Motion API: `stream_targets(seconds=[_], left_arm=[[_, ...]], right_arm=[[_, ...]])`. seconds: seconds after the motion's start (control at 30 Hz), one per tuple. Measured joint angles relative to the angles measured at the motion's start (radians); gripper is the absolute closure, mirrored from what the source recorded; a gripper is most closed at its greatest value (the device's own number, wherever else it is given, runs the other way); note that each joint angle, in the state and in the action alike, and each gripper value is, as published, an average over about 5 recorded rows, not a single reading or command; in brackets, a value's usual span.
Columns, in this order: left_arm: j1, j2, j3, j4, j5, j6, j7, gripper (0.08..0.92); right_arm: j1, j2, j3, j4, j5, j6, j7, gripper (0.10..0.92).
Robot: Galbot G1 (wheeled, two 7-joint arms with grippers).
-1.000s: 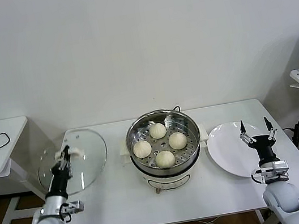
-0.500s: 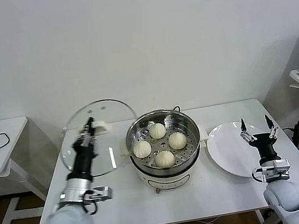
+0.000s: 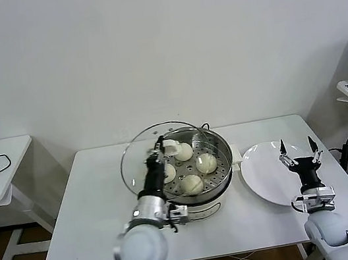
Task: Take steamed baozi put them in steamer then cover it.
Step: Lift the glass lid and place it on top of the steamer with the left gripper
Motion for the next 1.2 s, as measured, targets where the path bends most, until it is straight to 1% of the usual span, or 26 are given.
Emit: stream_targets(seconds=[0.23, 0.6, 0.93, 1.2], left_arm=[[-0.053, -0.071, 0.069, 0.071, 0.085, 0.031, 0.030, 0.814], [-0.091, -0.163, 0.109, 0.183, 0.171, 0.049, 0.041, 0.814], [-0.098, -0.203, 0.109, 0.261, 0.198, 0.046, 0.030, 0.814], [-0.108, -0.218, 0.099, 0.303, 0.207, 0.037, 0.012, 0.814]], right_arm=[[-0.005, 0.010, 0.008, -0.011, -0.004, 0.000, 0.000, 0.203], [-0.005, 0.013, 0.012, -0.023, -0.008, -0.001, 0.000, 0.203], [0.002, 0.016, 0.007, -0.031, -0.013, -0.001, 0.000, 0.203], [0.003, 0.018, 0.004, -0.035, -0.017, -0.002, -0.001, 0.203]])
